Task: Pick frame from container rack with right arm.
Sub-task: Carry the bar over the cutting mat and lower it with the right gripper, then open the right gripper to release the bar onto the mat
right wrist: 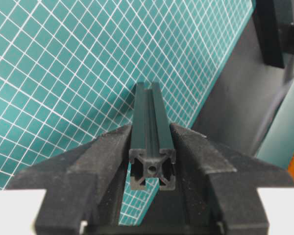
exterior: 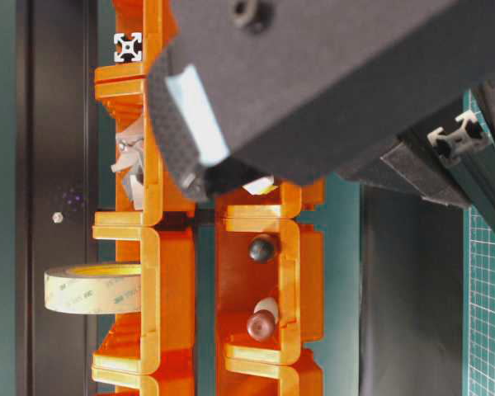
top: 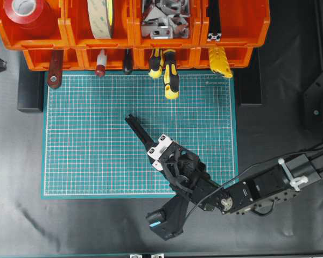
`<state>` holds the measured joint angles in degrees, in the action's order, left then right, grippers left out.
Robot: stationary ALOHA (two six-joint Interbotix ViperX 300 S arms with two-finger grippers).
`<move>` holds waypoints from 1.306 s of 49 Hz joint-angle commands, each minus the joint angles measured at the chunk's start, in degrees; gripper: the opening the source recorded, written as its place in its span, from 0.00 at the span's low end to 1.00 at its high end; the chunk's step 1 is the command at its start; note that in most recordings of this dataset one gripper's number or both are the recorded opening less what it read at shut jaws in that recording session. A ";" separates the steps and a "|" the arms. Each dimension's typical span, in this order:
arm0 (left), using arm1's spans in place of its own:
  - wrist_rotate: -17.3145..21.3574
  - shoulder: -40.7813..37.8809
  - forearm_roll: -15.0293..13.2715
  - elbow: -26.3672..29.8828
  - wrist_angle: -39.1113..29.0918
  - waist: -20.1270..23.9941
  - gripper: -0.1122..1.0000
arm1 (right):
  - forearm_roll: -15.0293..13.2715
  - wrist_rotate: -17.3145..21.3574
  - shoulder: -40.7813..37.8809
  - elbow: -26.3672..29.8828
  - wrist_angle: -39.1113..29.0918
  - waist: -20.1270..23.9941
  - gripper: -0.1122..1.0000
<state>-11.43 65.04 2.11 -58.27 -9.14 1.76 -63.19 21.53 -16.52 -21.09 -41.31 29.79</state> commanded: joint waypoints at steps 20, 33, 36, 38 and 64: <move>-0.26 -0.44 0.18 1.93 2.02 0.09 0.10 | 0.53 0.53 0.97 1.05 1.85 -0.18 0.34; -0.26 -0.35 0.18 1.93 2.02 -0.70 0.10 | 3.34 1.05 0.79 1.14 3.16 0.18 0.81; -0.26 -0.26 0.18 1.93 2.02 -0.70 0.10 | 4.13 1.14 0.88 1.05 3.34 0.18 0.87; -0.26 -0.18 0.18 2.02 2.02 -0.62 0.10 | 4.57 1.23 0.88 1.05 3.43 0.18 0.87; -0.35 0.18 0.18 2.11 1.76 -0.88 0.10 | 14.59 16.08 2.81 1.93 5.71 0.44 0.87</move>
<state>-11.60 65.65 2.11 -58.18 -7.65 1.05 -48.78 36.04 -16.26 -20.48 -36.39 30.15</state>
